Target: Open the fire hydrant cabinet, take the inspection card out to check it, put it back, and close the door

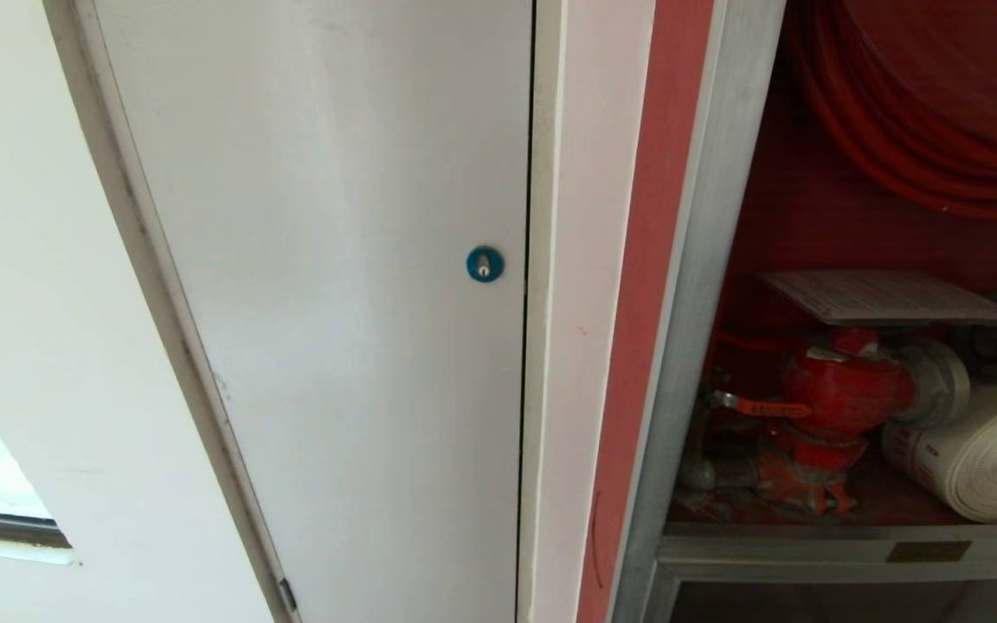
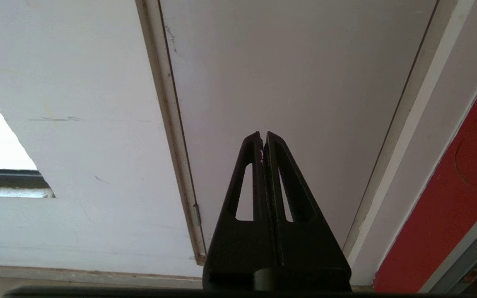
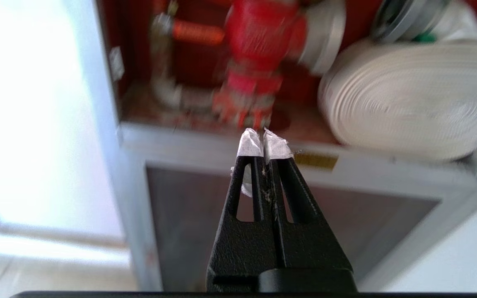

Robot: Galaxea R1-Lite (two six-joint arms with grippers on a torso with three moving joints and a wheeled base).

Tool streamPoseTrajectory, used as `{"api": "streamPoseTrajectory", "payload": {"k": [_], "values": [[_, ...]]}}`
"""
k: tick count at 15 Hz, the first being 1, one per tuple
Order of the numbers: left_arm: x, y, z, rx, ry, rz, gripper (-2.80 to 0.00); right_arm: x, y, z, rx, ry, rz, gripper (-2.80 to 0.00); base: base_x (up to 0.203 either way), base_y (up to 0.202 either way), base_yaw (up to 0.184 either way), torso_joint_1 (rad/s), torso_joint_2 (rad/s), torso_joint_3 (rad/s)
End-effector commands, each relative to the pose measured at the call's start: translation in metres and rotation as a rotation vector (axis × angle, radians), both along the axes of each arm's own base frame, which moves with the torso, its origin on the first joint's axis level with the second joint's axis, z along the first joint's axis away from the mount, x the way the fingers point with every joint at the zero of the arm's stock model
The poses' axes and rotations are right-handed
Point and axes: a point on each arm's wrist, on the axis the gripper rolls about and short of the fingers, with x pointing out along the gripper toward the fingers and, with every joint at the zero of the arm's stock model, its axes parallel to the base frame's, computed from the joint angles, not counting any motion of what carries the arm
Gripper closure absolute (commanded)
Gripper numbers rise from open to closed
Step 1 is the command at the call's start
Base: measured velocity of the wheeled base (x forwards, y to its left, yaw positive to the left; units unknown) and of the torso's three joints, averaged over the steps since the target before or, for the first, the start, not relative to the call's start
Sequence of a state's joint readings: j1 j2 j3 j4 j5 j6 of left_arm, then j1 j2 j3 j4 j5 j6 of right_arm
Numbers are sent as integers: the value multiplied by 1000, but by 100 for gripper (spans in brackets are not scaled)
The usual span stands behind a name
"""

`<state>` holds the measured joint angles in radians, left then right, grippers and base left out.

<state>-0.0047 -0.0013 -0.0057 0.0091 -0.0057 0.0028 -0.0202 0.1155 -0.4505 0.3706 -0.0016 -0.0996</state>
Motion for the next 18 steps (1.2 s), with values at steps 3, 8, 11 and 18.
{"api": "streamPoseTrajectory", "payload": {"k": [3, 8, 11, 18], "values": [[0, 0, 0, 0, 1, 0, 0, 4, -1, -35, 16, -73, -24, 0, 0, 0, 0, 0, 0, 0], [0, 0, 0, 0, 2, -1, 0, 25, -1, -61, 16, -115, -34, 0, 0, 0, 0, 0, 0, 0], [0, 0, 0, 0, 1, 0, 0, 29, -2, -71, 18, -101, -35, 0, 0, 0, 0, 0, 0, 0], [0, 0, 0, 0, 2, 0, 0, 32, -1, -81, 15, -69, -14, 0, 0, 0, 0, 0, 0, 0]]}}
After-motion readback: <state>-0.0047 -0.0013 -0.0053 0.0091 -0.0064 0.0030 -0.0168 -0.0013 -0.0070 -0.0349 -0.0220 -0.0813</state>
